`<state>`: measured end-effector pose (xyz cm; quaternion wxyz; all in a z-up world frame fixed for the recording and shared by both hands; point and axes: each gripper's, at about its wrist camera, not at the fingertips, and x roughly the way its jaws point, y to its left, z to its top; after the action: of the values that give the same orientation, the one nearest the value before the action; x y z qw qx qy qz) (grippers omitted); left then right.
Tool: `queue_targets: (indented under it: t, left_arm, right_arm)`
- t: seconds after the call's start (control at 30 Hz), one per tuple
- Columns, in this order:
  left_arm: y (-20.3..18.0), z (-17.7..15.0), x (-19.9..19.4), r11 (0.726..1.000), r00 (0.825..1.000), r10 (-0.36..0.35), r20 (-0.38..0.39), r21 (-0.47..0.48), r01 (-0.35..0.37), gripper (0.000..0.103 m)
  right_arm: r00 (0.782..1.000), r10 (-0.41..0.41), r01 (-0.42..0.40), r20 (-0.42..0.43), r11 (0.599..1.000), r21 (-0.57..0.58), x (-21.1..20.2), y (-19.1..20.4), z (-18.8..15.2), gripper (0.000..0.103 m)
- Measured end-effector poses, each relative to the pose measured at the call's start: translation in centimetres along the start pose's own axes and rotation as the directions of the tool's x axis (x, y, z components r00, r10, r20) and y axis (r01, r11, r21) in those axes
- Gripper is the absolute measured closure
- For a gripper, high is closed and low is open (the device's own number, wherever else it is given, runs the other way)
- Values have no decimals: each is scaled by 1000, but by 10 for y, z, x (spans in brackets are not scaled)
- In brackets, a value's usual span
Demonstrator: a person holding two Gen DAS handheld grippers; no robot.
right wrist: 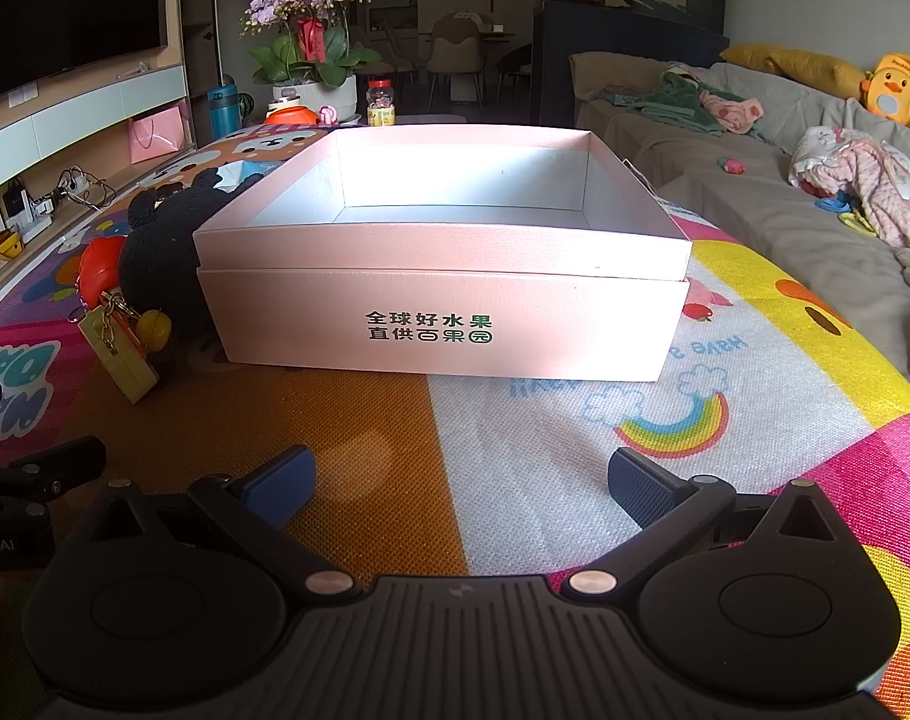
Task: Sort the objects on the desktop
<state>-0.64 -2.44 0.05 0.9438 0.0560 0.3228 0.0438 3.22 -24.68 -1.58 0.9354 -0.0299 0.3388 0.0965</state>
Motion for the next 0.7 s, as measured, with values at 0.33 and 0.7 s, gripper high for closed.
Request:
queue_targets:
  t: [0.33,0.7]
  left_arm:
    - [6,0,3,999,1000,-27,-14,-33,26,0]
    - [6,0,3,999,1000,-26,-14,-33,26,0]
  right_arm:
    - [1000,0,0,0,1000,0,1,0,0,0]
    - [1000,0,0,0,1000,0,0,1,1,0]
